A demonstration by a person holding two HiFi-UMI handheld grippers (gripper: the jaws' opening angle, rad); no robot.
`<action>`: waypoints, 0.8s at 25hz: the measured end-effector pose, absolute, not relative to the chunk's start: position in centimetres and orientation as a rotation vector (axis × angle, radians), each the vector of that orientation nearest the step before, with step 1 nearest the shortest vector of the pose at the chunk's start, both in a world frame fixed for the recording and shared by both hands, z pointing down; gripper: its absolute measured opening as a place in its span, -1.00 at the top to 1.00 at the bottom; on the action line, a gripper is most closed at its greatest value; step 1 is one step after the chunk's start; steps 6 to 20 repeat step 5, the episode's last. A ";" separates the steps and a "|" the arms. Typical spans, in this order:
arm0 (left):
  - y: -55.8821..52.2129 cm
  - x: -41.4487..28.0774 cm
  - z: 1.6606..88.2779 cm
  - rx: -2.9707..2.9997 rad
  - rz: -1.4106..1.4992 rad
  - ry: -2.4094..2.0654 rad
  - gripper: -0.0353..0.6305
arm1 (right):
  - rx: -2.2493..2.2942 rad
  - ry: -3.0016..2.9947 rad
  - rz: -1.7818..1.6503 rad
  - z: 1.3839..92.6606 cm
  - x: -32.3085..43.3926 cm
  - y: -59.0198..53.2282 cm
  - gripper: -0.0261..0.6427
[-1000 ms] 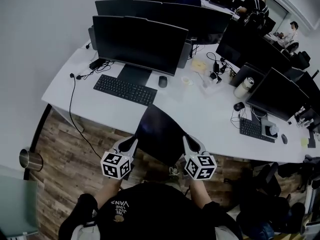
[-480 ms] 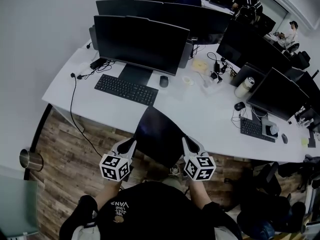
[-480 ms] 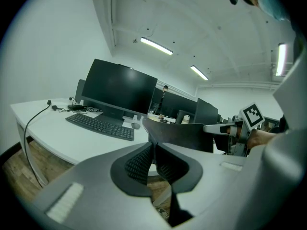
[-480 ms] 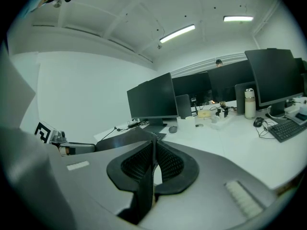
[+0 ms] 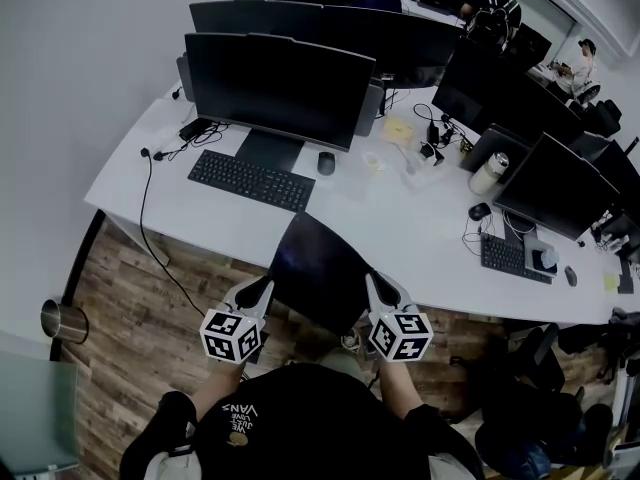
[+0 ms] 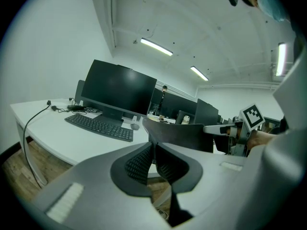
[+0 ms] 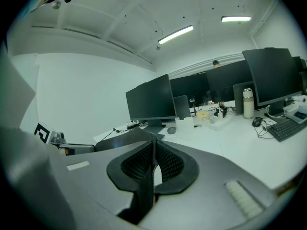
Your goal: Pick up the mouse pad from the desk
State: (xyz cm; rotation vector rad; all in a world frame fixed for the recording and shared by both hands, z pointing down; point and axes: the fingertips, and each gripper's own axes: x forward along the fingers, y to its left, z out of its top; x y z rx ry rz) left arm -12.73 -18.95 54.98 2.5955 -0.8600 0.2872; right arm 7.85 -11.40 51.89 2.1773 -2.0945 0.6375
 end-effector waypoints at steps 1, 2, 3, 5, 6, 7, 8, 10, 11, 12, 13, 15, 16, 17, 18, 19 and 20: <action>-18.9 -12.7 55.0 2.595 0.287 -0.861 0.79 | 2.178 -2.095 0.638 51.9 7.9 -11.4 0.82; -18.9 -12.6 55.0 2.594 0.287 -0.862 0.79 | 2.178 -2.096 0.639 51.9 8.0 -11.4 0.82; -18.9 -12.6 55.0 2.593 0.286 -0.864 0.79 | 2.177 -2.097 0.639 51.9 8.1 -11.4 0.82; -18.9 -12.4 55.0 2.592 0.284 -0.866 0.79 | 2.176 -2.100 0.639 51.8 8.2 -11.4 0.82; -18.9 -12.4 55.0 2.592 0.284 -0.866 0.79 | 2.176 -2.100 0.639 51.8 8.2 -11.4 0.82; -18.9 -12.4 55.0 2.592 0.284 -0.866 0.79 | 2.176 -2.100 0.639 51.8 8.2 -11.4 0.82; -18.9 -12.4 55.0 2.592 0.284 -0.866 0.79 | 2.176 -2.100 0.639 51.8 8.2 -11.4 0.82; -18.9 -12.4 55.0 2.592 0.284 -0.866 0.79 | 2.176 -2.100 0.639 51.8 8.2 -11.4 0.82; -18.9 -12.4 55.0 2.592 0.284 -0.866 0.79 | 2.176 -2.100 0.639 51.8 8.2 -11.4 0.82; -18.9 -12.4 55.0 2.592 0.284 -0.866 0.79 | 2.176 -2.100 0.639 51.8 8.2 -11.4 0.82; -18.9 -12.4 55.0 2.592 0.284 -0.866 0.79 | 2.176 -2.100 0.639 51.8 8.2 -11.4 0.82; -18.9 -12.4 55.0 2.592 0.284 -0.866 0.79 | 2.176 -2.100 0.639 51.8 8.2 -11.4 0.82; -18.9 -12.4 55.0 2.592 0.284 -0.866 0.79 | 2.176 -2.100 0.639 51.8 8.2 -11.4 0.82; -18.9 -12.4 55.0 2.592 0.284 -0.866 0.79 | 2.176 -2.100 0.639 51.8 8.2 -11.4 0.82; -18.9 -12.4 55.0 2.592 0.284 -0.866 0.79 | 2.176 -2.100 0.639 51.8 8.2 -11.4 0.82; -18.9 -12.4 55.0 2.592 0.284 -0.866 0.79 | 2.176 -2.100 0.639 51.8 8.2 -11.4 0.82; -18.9 -12.4 55.0 2.592 0.284 -0.866 0.79 | 2.176 -2.100 0.639 51.8 8.2 -11.4 0.82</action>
